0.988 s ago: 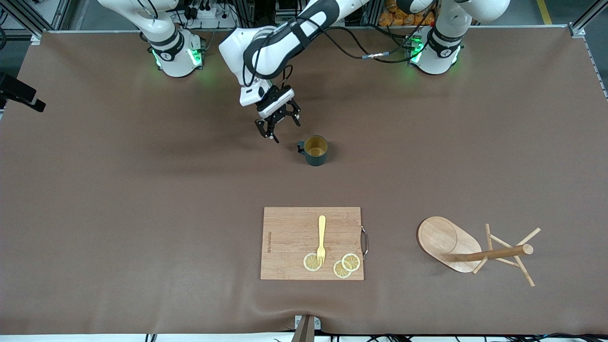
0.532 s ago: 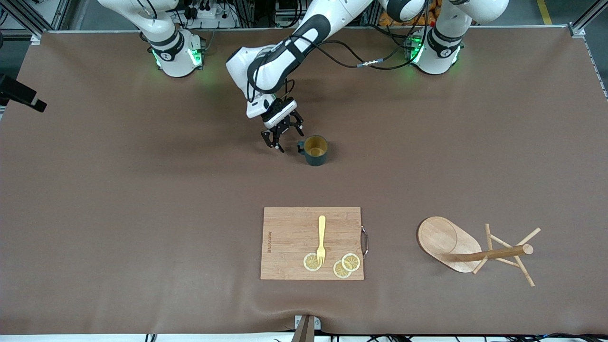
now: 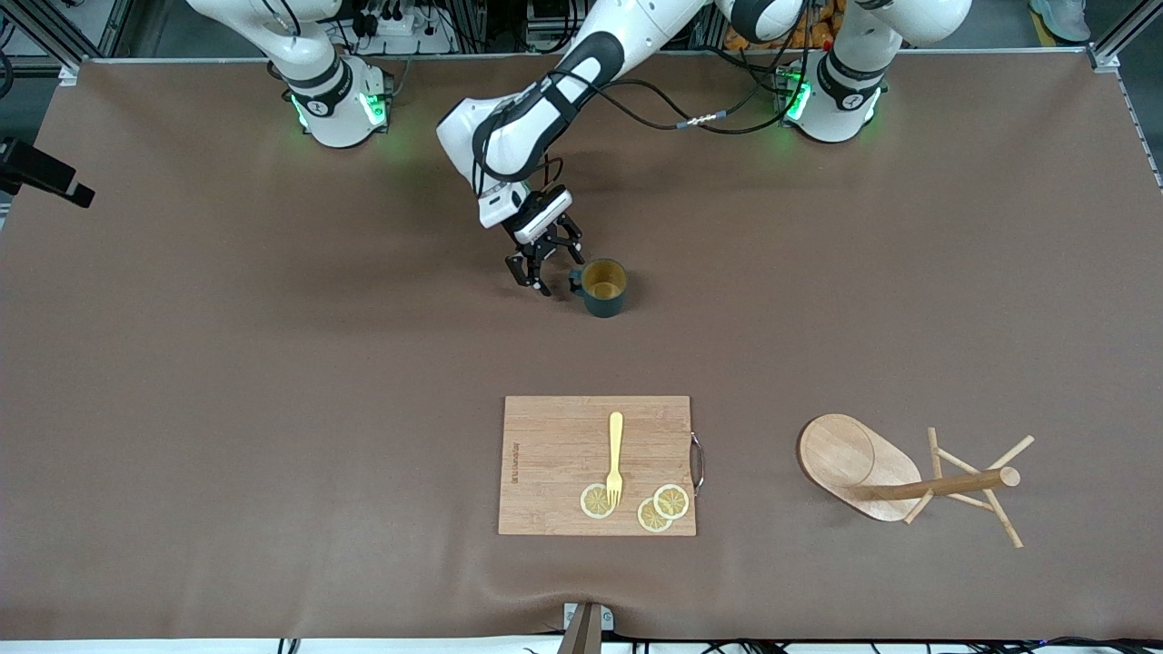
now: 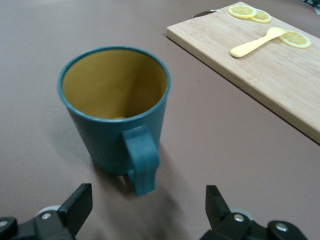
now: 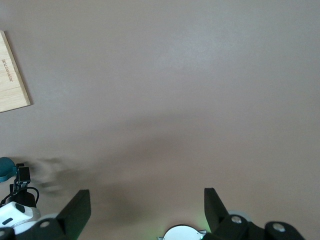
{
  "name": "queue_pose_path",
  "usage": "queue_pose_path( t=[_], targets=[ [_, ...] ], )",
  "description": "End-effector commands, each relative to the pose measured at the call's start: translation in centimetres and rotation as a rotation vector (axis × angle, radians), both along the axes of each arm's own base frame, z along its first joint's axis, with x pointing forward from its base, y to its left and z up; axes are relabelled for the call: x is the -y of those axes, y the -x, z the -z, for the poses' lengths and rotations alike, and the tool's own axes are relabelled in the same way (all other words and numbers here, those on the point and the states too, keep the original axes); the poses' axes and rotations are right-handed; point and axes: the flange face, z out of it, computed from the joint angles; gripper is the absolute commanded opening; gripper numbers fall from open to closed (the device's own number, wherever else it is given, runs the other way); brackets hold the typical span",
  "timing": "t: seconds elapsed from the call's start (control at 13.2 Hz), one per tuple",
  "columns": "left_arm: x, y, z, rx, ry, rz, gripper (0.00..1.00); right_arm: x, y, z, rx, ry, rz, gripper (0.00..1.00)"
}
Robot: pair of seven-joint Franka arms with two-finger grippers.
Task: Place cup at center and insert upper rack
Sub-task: 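Lower the left gripper around the teal mug's handle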
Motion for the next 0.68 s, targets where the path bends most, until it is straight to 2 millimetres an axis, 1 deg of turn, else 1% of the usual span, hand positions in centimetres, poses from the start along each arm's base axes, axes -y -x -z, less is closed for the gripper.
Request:
queue_pose_path(
  t=[0.0,0.08,0.23,0.38,0.61],
  targets=[
    [0.02,0.65,0.78,0.05,-0.024,-0.033,1.0,-0.17,-0.15,-0.31,0.009,0.026,0.004,1.0],
    [-0.32,0.56,1.1,0.055,-0.04,-0.046,1.0,-0.15,-0.15,-0.38,0.011,0.027,0.004,1.0],
    [-0.59,0.59,1.12,0.058,-0.057,-0.058,1.0,-0.07,-0.15,-0.39,0.012,0.027,0.006,1.0],
    [-0.74,0.53,1.48,0.058,-0.064,-0.06,0.94,-0.14,-0.23,-0.44,0.018,0.028,0.005,1.0],
    [-0.83,0.23,1.32,0.064,-0.065,-0.063,0.94,0.25,-0.17,-0.79,0.026,0.029,0.013,1.0]
  ],
)
